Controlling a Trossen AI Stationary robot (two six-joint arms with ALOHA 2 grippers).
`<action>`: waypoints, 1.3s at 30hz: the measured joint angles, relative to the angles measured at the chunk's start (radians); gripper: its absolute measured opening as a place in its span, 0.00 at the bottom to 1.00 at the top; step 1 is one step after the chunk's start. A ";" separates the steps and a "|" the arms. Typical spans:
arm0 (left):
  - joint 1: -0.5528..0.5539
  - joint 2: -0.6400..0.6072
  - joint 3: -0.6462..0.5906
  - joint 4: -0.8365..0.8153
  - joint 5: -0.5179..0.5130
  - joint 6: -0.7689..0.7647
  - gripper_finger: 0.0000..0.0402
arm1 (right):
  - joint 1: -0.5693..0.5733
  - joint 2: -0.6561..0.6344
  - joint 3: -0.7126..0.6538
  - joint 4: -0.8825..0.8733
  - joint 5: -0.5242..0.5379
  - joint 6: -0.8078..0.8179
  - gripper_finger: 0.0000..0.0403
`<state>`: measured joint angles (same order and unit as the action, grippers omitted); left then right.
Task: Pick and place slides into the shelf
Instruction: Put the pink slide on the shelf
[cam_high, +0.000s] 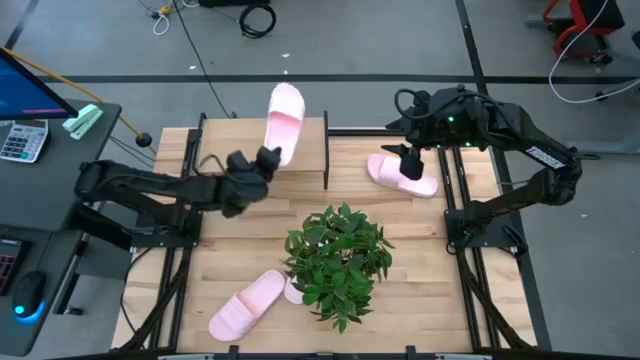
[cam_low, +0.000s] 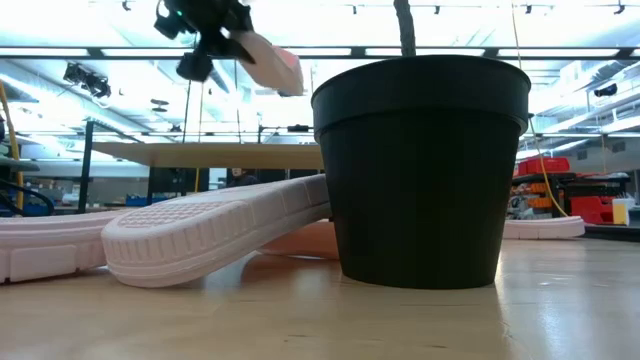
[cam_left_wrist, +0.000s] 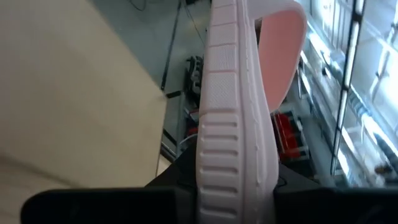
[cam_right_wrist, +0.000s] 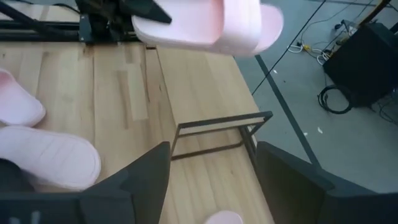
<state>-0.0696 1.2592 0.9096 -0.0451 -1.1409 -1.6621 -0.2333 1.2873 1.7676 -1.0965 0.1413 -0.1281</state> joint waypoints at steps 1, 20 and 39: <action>-0.007 0.022 0.000 0.002 -0.029 -0.047 0.18 | 0.000 -0.005 0.000 -0.004 0.000 -0.001 0.60; 0.000 0.276 0.000 0.227 -0.092 -0.214 0.18 | 0.000 -0.055 -0.001 -0.026 -0.016 -0.056 0.56; 0.158 0.284 0.000 0.234 0.052 -0.129 0.18 | 0.000 -0.054 -0.002 -0.076 -0.016 0.027 0.54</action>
<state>0.0881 1.5431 0.9096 0.1890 -1.0885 -1.7915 -0.2333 1.2329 1.7660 -1.1724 0.1257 -0.1014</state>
